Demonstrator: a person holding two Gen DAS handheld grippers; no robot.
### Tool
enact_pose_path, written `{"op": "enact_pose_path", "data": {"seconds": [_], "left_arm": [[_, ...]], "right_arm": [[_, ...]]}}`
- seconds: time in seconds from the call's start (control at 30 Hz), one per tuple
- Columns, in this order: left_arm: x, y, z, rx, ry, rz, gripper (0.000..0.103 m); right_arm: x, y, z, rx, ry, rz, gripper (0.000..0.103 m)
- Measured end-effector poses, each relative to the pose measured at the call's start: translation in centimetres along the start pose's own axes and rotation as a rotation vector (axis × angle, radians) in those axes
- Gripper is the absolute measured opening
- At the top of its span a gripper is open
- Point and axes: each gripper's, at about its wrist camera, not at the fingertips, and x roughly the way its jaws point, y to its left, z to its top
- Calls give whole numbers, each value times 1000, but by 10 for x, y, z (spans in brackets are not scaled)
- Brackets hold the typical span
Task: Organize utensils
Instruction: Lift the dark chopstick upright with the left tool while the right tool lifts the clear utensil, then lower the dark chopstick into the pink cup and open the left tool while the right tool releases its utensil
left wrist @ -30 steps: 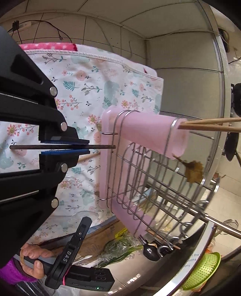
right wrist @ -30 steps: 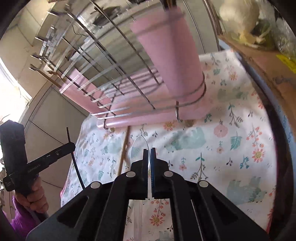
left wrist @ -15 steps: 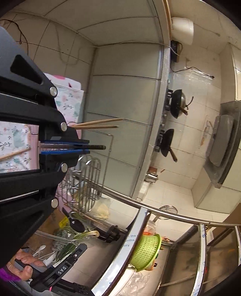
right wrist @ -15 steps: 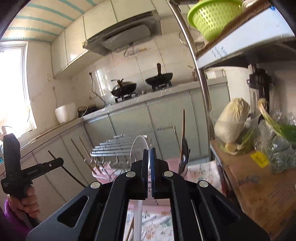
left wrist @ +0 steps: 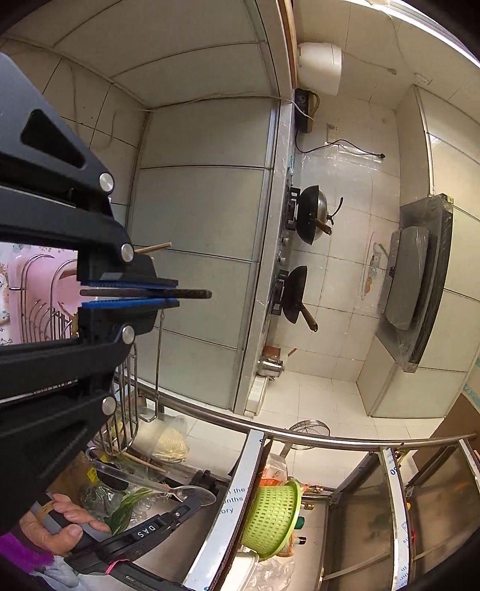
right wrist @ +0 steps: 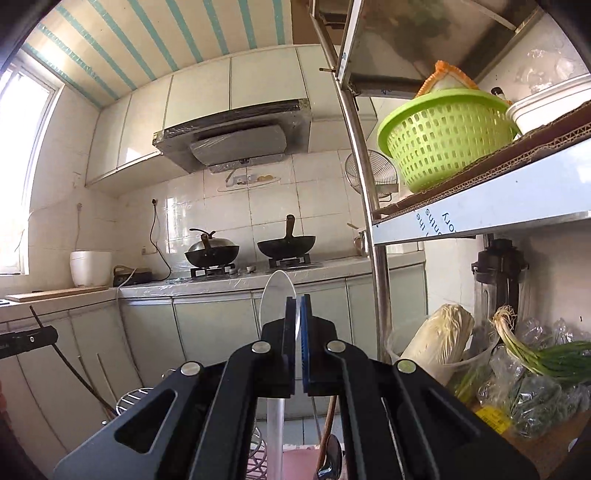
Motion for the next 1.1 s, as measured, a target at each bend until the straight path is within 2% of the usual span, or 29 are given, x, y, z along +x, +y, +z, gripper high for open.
{"op": "enact_pose_path", "data": {"seconds": [0.17,0.33,0.6,0.9,1.07,1.1], "left_arm": [[22,2,-17,0,49,1,4],[38,1,-33,2,91,-6,4],[54,1,-51,2,168,-14,4],[64,-2,-69,28,223,22,4],[59,-4,-74,49,241,24,9],[57,-4,-74,48,242,21,14]], "right_arm": [[11,13,-18,-105,-37,-19,3],[17,14,-36,-137,-25,-34,3],[14,5,-56,-94,69,-22,3],[4,4,-81,-70,207,-12,3],[2,3,-87,-73,269,1,3],[2,3,-87,-74,281,4,3]]}}
